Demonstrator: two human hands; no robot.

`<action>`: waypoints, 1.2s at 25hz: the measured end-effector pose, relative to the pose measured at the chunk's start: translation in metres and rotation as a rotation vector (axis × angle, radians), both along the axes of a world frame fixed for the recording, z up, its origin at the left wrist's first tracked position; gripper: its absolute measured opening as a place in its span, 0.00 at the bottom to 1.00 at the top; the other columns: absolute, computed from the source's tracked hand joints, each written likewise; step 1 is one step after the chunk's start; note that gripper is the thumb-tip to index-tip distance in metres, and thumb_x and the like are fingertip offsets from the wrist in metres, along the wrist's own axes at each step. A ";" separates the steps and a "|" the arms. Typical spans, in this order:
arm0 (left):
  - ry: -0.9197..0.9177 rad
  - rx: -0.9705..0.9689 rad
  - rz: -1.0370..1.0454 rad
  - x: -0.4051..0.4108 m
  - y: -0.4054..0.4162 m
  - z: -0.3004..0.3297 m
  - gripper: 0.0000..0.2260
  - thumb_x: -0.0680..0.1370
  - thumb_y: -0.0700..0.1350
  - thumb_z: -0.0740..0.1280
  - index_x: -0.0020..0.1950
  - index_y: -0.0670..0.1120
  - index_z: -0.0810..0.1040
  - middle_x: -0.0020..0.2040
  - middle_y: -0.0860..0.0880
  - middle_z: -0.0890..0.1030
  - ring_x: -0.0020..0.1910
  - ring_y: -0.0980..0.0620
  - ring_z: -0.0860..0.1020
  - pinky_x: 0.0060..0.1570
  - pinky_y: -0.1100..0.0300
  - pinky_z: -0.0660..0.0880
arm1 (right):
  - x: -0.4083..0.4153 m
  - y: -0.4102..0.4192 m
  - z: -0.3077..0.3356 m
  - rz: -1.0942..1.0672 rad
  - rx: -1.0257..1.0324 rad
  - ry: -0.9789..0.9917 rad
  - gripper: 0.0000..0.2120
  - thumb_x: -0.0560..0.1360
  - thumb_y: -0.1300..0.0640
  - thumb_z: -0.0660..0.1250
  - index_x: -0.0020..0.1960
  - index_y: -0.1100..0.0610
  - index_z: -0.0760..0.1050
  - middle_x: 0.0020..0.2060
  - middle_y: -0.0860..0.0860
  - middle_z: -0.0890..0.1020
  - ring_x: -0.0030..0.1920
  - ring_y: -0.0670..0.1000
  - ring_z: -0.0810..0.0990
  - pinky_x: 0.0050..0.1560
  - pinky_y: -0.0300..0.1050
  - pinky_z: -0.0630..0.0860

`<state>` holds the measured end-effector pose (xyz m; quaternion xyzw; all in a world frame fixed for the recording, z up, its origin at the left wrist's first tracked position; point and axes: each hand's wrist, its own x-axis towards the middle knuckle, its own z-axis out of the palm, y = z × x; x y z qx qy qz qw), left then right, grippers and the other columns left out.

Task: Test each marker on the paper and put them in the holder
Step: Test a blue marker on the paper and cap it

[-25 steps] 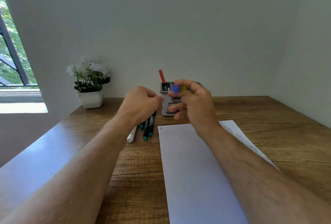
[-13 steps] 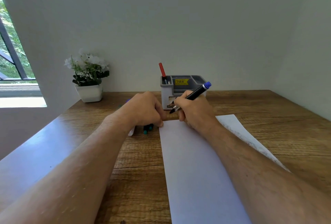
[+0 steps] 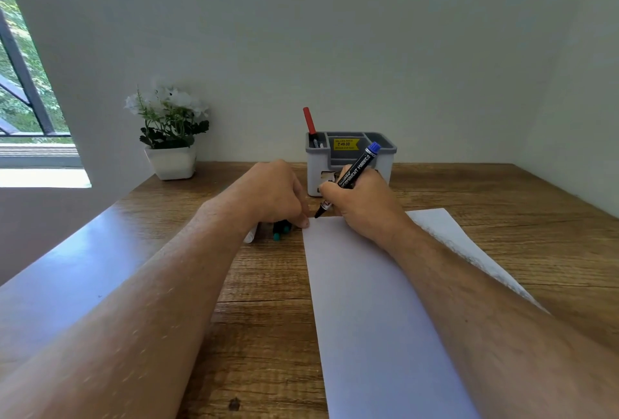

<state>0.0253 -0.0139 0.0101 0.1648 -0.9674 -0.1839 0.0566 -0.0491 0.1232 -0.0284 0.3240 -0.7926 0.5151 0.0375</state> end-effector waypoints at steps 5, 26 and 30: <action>-0.010 -0.016 0.008 0.000 0.002 0.001 0.06 0.68 0.47 0.78 0.44 0.53 0.87 0.43 0.56 0.84 0.46 0.58 0.78 0.47 0.60 0.74 | 0.002 0.000 -0.001 0.009 0.059 0.042 0.14 0.74 0.52 0.67 0.41 0.63 0.77 0.34 0.55 0.82 0.33 0.49 0.79 0.36 0.44 0.75; -0.018 -0.004 0.030 0.002 0.006 0.002 0.06 0.69 0.46 0.77 0.45 0.52 0.87 0.45 0.55 0.84 0.49 0.55 0.79 0.51 0.58 0.77 | 0.002 -0.001 0.000 0.052 0.043 0.034 0.10 0.72 0.55 0.67 0.33 0.56 0.73 0.26 0.49 0.77 0.28 0.43 0.73 0.30 0.38 0.72; -0.024 -0.001 0.025 0.002 0.007 0.003 0.06 0.70 0.45 0.77 0.46 0.50 0.87 0.47 0.53 0.85 0.51 0.55 0.79 0.54 0.57 0.76 | 0.000 0.000 0.001 0.036 0.005 0.028 0.13 0.71 0.57 0.68 0.29 0.54 0.68 0.22 0.44 0.72 0.25 0.41 0.72 0.24 0.30 0.67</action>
